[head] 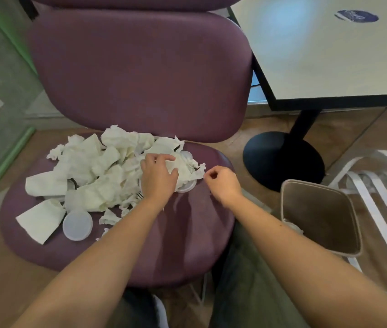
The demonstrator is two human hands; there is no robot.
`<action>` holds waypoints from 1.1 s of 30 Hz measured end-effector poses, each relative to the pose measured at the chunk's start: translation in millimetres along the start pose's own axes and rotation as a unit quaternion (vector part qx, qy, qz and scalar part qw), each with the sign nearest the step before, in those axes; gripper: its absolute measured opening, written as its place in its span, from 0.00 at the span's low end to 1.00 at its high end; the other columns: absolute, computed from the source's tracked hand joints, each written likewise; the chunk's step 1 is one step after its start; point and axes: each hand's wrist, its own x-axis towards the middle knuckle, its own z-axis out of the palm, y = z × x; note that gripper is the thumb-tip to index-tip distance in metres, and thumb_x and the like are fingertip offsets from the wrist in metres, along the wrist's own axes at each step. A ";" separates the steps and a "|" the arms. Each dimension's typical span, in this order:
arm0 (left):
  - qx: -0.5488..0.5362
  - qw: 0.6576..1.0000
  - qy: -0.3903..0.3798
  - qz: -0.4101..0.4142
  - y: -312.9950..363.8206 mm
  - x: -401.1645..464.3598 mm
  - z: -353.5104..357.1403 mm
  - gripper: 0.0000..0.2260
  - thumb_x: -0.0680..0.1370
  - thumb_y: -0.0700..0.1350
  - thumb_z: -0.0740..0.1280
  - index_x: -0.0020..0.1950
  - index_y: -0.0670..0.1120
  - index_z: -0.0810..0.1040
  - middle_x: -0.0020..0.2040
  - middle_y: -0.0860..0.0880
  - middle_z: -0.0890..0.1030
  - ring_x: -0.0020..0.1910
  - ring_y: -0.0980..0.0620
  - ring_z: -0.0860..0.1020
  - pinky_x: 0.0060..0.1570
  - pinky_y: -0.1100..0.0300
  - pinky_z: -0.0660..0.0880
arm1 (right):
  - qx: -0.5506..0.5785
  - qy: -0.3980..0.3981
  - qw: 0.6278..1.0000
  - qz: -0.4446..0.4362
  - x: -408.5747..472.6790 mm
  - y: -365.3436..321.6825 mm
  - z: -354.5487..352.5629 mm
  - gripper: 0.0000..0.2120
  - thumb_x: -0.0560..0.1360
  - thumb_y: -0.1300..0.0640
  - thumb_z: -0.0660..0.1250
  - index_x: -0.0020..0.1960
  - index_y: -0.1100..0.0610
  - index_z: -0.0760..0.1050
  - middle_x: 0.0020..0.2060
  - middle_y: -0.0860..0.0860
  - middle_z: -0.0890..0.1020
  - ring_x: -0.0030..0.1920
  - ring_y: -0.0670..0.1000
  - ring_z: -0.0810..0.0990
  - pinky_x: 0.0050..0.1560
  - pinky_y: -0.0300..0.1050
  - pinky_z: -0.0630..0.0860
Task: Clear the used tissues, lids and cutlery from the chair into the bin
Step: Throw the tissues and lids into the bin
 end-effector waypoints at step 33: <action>-0.133 0.986 -0.045 -0.087 -15.2 36.4 -32.6 0.19 0.74 0.49 0.70 0.63 0.51 0.72 0.56 0.53 0.66 0.47 0.51 0.72 0.48 0.59 0.67 | 0.028 -0.002 0.998 -0.055 10.1 5.0 32.5 0.13 0.73 0.66 0.68 0.51 0.51 0.72 0.45 0.50 0.78 0.46 0.49 0.77 0.42 0.32 0.71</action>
